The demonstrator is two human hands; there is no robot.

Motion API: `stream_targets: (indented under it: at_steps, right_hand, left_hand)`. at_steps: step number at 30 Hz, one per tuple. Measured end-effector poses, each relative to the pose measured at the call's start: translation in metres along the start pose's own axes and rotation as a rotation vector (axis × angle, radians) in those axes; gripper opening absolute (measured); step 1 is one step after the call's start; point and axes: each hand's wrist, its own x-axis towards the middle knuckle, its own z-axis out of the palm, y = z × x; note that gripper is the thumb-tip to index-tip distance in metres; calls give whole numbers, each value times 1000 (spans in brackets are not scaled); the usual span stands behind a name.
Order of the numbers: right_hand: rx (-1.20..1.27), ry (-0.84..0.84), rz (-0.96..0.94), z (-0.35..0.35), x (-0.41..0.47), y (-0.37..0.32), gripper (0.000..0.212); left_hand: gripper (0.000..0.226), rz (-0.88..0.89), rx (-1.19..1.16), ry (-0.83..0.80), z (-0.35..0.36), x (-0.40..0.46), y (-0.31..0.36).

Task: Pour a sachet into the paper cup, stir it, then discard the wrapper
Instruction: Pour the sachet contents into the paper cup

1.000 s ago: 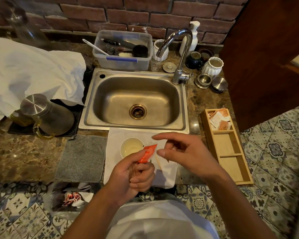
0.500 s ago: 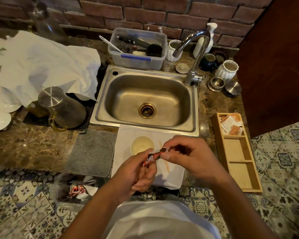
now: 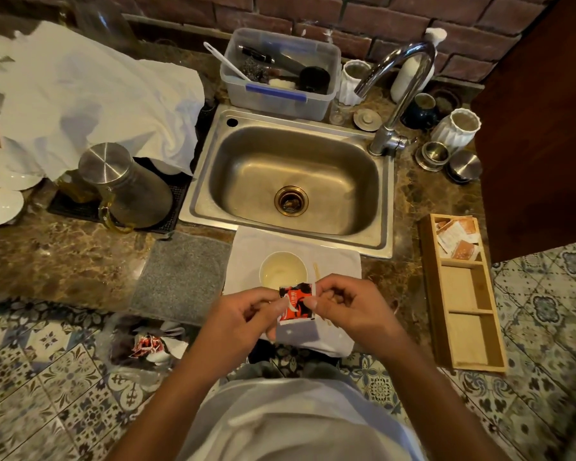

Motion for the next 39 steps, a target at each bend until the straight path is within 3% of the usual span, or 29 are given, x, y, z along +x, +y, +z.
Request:
stream_targets:
  at_steps: [9,17,39]
  right_hand:
    - [-32,-88,210,16,9,10,29]
    - [-54,-62,125,24,14,24,40]
    - [-6,-26,260,26,26,43,41]
  left_hand:
    - [29,-99,15,37,1,7,-27]
    - [33,-248,-114,76,9,17,-44]
    - [46,-375,-104,60,19,32,-57]
